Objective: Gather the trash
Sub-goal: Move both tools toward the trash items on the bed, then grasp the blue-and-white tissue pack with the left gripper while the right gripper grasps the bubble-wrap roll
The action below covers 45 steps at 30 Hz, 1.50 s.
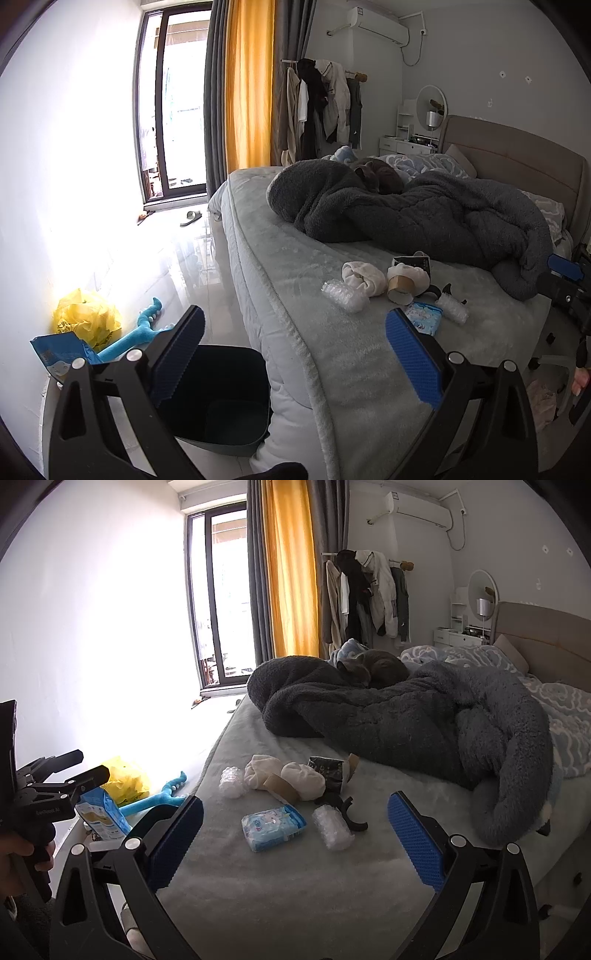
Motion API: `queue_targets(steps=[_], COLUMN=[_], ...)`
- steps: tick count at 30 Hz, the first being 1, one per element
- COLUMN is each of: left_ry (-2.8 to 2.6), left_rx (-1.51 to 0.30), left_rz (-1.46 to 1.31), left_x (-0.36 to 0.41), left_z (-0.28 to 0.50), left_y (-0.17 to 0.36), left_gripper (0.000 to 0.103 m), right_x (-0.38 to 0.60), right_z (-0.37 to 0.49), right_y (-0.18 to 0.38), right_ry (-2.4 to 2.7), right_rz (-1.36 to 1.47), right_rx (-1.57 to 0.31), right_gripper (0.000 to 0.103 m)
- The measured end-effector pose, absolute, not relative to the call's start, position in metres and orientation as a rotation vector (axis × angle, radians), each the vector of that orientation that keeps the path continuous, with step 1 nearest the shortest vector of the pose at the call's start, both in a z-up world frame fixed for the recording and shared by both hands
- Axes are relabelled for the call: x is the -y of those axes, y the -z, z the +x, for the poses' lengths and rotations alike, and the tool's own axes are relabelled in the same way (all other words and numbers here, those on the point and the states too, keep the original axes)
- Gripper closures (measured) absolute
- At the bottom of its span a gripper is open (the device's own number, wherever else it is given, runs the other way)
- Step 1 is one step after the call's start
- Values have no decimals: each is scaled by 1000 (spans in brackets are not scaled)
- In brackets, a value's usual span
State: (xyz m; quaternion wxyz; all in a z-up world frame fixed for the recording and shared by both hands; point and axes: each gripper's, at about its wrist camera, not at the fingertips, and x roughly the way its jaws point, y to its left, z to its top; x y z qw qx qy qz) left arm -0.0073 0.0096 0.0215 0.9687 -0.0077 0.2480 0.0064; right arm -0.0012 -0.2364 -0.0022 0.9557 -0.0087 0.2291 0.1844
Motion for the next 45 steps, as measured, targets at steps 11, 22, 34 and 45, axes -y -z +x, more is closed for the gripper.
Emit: queue_targets(steps=[11, 22, 34, 45], left_ry=[13, 67, 214, 372], left_rx=[-514, -545, -565, -665], left_rz=[-8, -63, -12, 19], left_x=[-5, -3, 28, 51], left_z=[-7, 3, 22, 54], left_y=[-23, -23, -16, 8], left_gripper=[3, 3, 5, 15], right_x=[243, 242, 258, 260], right_z=[0, 6, 22, 44], right_y=[3, 12, 32, 51], right_ry=[-349, -398, -443, -489], right_rz=[-20, -24, -6, -35], right_rx=[-478, -529, -596, -672], right_gripper=[2, 3, 13, 29])
